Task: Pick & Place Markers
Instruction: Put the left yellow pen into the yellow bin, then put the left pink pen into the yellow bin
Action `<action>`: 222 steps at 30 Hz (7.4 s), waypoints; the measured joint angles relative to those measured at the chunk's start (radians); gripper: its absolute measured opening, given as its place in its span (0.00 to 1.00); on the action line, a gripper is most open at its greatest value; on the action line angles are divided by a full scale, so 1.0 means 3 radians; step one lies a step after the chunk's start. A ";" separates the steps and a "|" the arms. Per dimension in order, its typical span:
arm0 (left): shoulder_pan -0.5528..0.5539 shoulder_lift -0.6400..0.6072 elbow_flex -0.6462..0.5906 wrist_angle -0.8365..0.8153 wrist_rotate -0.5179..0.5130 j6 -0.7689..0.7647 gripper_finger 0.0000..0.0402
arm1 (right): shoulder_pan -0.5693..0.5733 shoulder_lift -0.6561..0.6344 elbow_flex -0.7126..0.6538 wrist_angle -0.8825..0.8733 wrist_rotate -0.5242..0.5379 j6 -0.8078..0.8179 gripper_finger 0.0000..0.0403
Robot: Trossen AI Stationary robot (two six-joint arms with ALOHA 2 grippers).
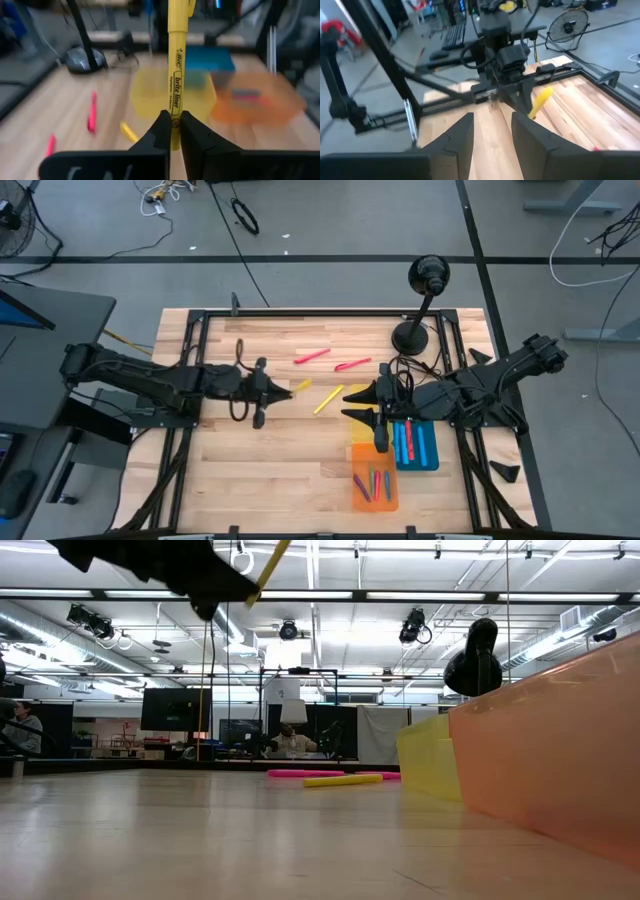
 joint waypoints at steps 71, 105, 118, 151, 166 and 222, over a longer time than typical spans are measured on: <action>-0.0456 0.1051 0.1551 0.0763 -0.0586 -0.0169 0.08 | -0.0327 0.0263 0.0000 0.0851 -0.0065 -0.0586 0.14; -0.0468 0.0767 0.1551 -0.1163 -0.0475 -0.0244 0.27 | -0.0322 0.0089 0.0000 -0.1464 -0.0808 0.3694 0.05; -0.0468 0.0765 0.1551 -0.1354 -0.0427 -0.0237 0.27 | -0.0380 0.0089 0.0000 -0.2853 -0.1141 0.4618 0.05; -0.0468 0.0765 0.1551 -0.1366 -0.0427 -0.0209 0.27 | -0.1032 0.0200 -0.1691 -0.1350 -0.1846 0.4513 0.05; -0.0430 0.0766 0.1551 -0.1403 -0.0437 -0.0156 0.27 | -0.1270 0.0829 -0.1715 -0.1068 -0.2146 0.4064 0.05; -0.0273 0.0767 0.1551 -0.1403 -0.0524 -0.0158 0.27 | -0.1136 -0.0255 -0.1715 -0.0387 -0.1619 0.2473 0.31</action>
